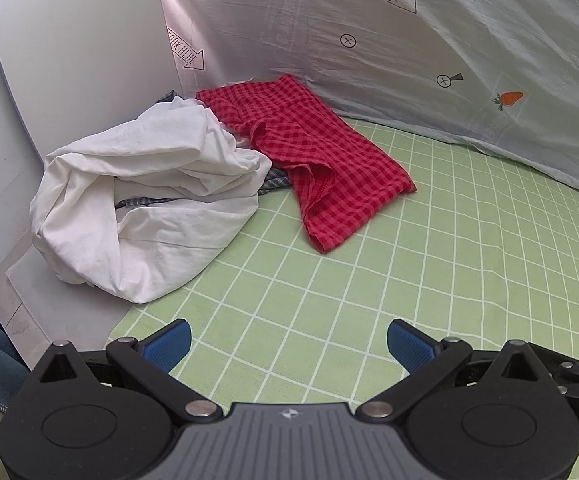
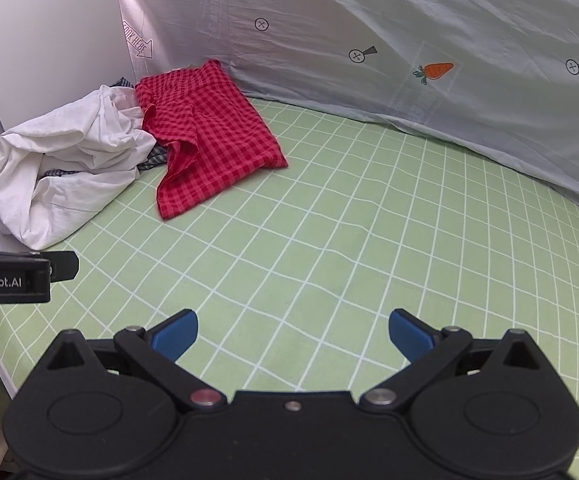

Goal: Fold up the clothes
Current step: 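Reach both tools to the red shorts and close on its edge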

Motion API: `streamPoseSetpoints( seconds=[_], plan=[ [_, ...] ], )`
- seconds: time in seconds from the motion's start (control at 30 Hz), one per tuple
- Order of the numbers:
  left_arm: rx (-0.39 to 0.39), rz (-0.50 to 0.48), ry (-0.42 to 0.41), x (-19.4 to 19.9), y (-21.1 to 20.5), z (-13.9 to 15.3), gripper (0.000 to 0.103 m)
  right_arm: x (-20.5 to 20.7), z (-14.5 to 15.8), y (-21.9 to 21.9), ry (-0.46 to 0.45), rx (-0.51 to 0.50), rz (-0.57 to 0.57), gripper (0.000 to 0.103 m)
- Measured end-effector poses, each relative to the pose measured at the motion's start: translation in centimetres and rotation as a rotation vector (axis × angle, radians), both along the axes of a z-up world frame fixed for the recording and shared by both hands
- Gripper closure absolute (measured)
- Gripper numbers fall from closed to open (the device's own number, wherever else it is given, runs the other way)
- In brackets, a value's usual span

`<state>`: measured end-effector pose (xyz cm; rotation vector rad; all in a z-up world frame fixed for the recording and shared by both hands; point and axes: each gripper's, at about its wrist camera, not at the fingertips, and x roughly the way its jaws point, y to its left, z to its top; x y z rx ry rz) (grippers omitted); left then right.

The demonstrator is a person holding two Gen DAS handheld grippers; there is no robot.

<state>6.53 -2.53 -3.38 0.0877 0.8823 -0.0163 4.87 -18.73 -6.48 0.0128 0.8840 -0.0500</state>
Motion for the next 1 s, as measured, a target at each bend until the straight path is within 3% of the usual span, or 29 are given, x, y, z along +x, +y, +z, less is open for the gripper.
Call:
streamPoseSetpoints(
  seconds=[0.33, 0.5, 0.67, 0.7, 0.77, 0.83, 0.93, 1.0],
  plan=[
    [-0.051, -0.034, 0.063, 9.4, -1.0, -2.7, 0.001, 9.0, -3.4, -1.2, 0.071, -0.058, 0.003, 0.001],
    [-0.072, -0.021, 0.113, 14.9, -1.4, -5.0, 0.004, 14.9, -5.4, -1.4, 0.093, -0.073, 0.033, 0.009],
    [-0.095, -0.002, 0.142, 19.2, -0.9, -7.2, 0.025, 20.2, -7.1, -1.2, 0.088, -0.033, 0.063, 0.025],
    [-0.099, 0.001, 0.14, 19.9, -0.8, -7.5, 0.027, 21.1, -7.3, -1.1, 0.082, -0.02, 0.068, 0.031],
    [-0.097, -0.007, 0.135, 20.5, -0.6, -7.8, 0.042, 22.9, -7.8, -1.0, 0.074, 0.02, 0.078, 0.043],
    [-0.094, -0.018, 0.13, 21.0, -0.6, -8.0, 0.055, 24.3, -8.1, -0.8, 0.058, 0.062, 0.091, 0.045],
    [-0.089, -0.033, 0.123, 21.8, -0.5, -8.4, 0.085, 25.7, -8.4, -0.1, 0.032, 0.098, 0.116, 0.048],
    [-0.085, -0.044, 0.118, 22.3, -0.4, -8.7, 0.09, 26.3, -8.6, 0.4, 0.028, 0.114, 0.139, 0.048]
  ],
)
